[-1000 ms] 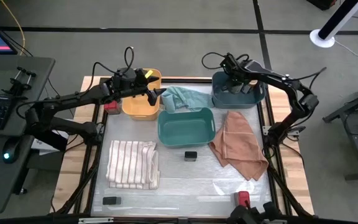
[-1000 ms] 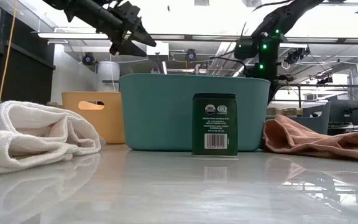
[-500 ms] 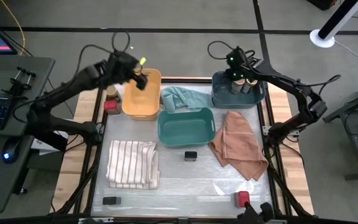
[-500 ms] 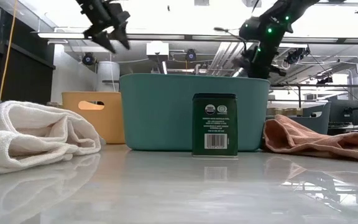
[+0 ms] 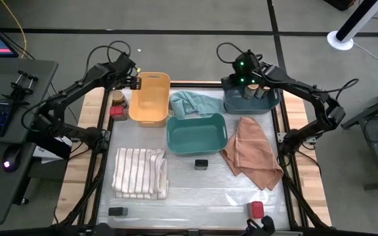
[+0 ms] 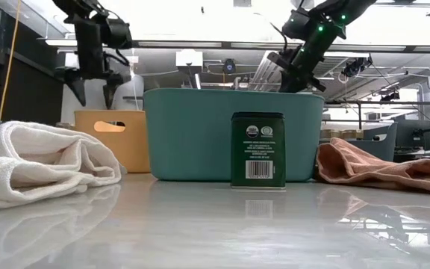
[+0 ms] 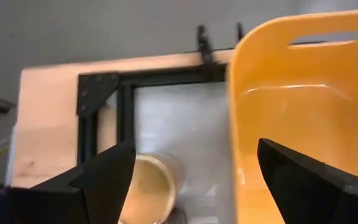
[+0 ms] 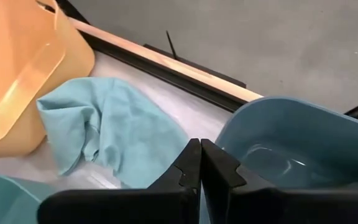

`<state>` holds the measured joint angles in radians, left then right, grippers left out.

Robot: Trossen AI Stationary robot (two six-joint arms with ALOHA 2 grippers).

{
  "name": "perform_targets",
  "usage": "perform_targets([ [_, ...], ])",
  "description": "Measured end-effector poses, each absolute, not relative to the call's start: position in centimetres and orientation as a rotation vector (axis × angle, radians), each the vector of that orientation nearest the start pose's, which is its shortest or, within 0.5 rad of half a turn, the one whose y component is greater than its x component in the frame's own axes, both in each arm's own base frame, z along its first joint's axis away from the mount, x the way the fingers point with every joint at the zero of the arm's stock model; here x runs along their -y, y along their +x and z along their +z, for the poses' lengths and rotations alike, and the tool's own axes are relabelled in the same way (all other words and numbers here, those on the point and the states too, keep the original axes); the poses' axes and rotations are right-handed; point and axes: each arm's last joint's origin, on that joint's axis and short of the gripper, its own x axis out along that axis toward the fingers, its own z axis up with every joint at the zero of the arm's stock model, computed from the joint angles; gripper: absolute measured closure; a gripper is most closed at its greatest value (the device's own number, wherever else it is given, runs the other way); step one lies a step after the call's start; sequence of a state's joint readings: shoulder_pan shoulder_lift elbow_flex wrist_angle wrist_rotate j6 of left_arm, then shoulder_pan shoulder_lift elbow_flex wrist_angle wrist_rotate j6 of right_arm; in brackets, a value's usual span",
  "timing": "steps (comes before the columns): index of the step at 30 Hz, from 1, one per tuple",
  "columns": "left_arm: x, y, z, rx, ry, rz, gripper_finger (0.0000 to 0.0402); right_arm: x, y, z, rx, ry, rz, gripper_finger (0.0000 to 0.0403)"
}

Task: Sort spices by type
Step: Put the gold seasoning bottle into the blue bin

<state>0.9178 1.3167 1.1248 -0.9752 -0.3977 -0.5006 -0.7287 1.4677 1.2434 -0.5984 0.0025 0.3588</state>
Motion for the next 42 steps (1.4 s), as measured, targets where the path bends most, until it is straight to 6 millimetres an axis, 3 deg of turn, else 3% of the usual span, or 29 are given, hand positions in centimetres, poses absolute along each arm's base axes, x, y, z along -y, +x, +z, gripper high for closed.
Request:
perform_targets([
  [7,-20.0,13.4,27.9,-0.880,-0.691,1.539,0.0078,20.6,23.3,30.0,-0.665,0.603,-0.804,0.0403],
  [16,-19.4,13.6,27.9,-0.955,-0.731,1.463,0.0078,20.5,23.4,30.0,-0.682,0.570,-0.758,0.0403],
  [20,-18.8,14.0,29.4,-1.127,-0.569,1.238,0.0078,20.5,23.4,30.0,-0.693,0.540,-0.745,0.0403],
  [24,-17.8,13.5,31.7,-1.308,-0.405,1.177,0.0078,20.5,23.4,30.0,-0.701,0.520,-0.734,0.0403],
  [28,-17.4,12.9,32.8,-1.399,-0.464,1.136,0.0078,20.5,23.4,30.0,-0.701,0.520,-0.704,0.0403],
  [35,-19.5,14.2,30.3,-1.521,-0.613,1.195,0.0078,20.4,23.5,30.0,-0.699,0.529,-0.685,0.0403],
  [42,-21.2,15.3,28.7,-1.561,-0.580,1.232,0.0098,20.3,23.5,30.0,-0.694,0.552,-0.649,0.0403],
])
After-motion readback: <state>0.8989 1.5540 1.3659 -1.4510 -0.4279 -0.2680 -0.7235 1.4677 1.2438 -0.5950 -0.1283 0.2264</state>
